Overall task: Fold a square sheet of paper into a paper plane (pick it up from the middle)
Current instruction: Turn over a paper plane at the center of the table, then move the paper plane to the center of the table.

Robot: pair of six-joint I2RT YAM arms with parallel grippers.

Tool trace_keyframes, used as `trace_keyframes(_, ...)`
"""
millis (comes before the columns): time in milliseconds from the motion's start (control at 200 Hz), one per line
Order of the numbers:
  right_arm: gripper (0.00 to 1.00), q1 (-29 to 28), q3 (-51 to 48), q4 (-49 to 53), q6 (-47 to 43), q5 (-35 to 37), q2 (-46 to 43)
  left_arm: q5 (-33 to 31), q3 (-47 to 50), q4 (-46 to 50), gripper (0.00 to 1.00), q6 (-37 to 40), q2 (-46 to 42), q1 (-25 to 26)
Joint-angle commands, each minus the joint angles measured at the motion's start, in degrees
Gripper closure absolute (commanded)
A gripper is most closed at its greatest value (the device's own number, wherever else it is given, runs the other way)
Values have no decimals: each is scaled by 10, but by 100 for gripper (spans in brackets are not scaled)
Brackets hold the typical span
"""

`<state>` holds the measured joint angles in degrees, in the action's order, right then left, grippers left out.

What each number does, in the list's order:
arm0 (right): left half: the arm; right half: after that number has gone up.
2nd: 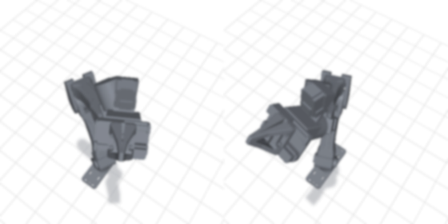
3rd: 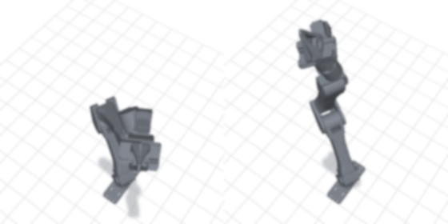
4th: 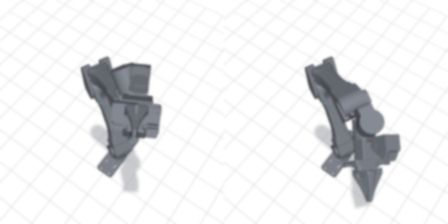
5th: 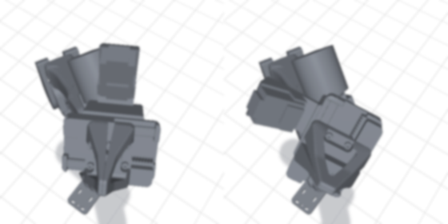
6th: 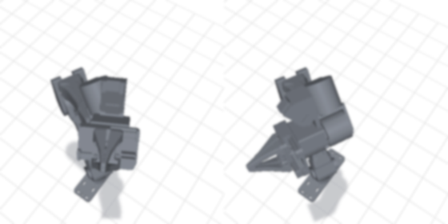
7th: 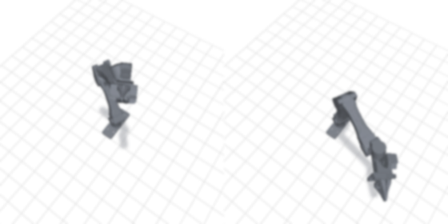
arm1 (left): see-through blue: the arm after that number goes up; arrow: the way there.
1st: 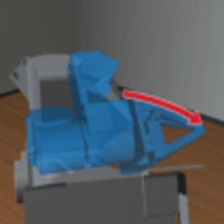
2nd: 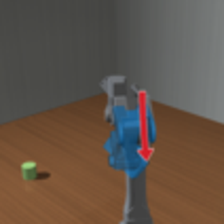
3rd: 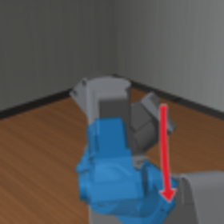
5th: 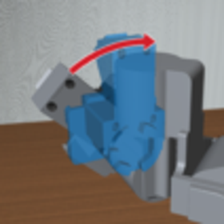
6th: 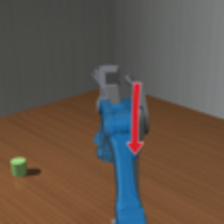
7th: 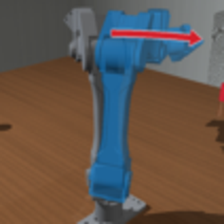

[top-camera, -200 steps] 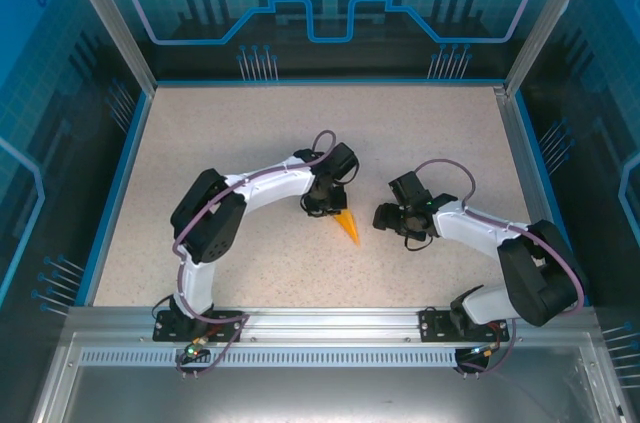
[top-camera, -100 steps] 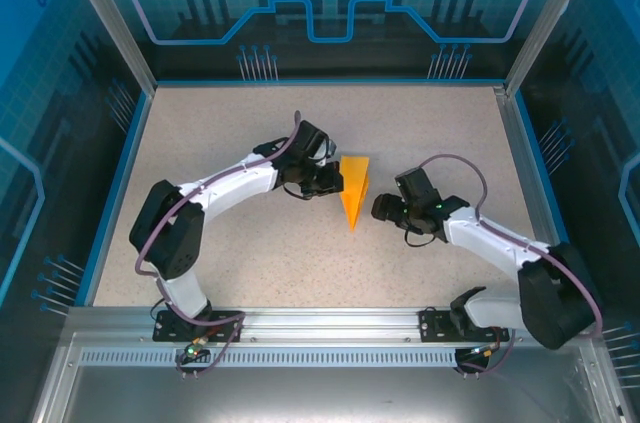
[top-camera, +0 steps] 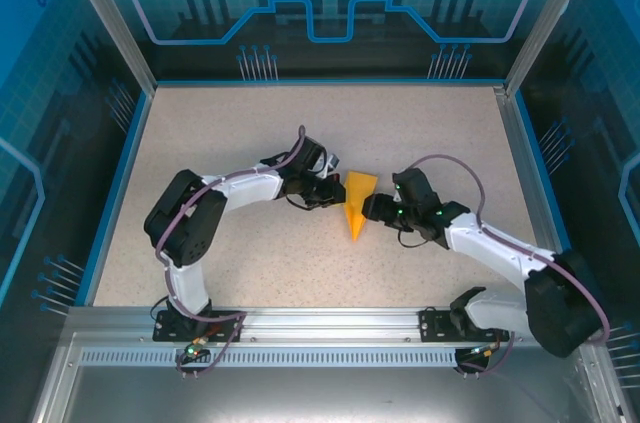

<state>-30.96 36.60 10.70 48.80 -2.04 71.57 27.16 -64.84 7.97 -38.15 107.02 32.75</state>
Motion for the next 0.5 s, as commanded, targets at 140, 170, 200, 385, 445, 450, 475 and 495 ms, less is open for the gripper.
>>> trace_keyframes(140,51,-29,78,-30,-10,-24,100,14,44,-52,100,-24,22,-17)
trace_keyframes(170,52,-30,83,-31,-10,-24,107,12,47,-53,100,-24,22,-18)
trace_keyframes(200,53,-30,90,-30,-12,-24,116,9,50,-52,100,-25,22,-19)
trace_keyframes(385,54,-34,134,-14,-30,-35,170,6,60,-55,100,-25,22,-21)
trace_keyframes(445,54,-37,160,-12,-35,-41,183,8,60,-53,100,-23,21,-21)
trace_keyframes(450,54,-37,160,-12,-35,-42,184,8,60,-53,100,-23,21,-21)
trace_keyframes(475,54,-38,165,-9,-36,-42,189,7,60,-52,100,-22,21,-21)
trace_keyframes(495,54,-38,167,-6,-35,-41,192,6,60,-52,100,-22,21,-22)
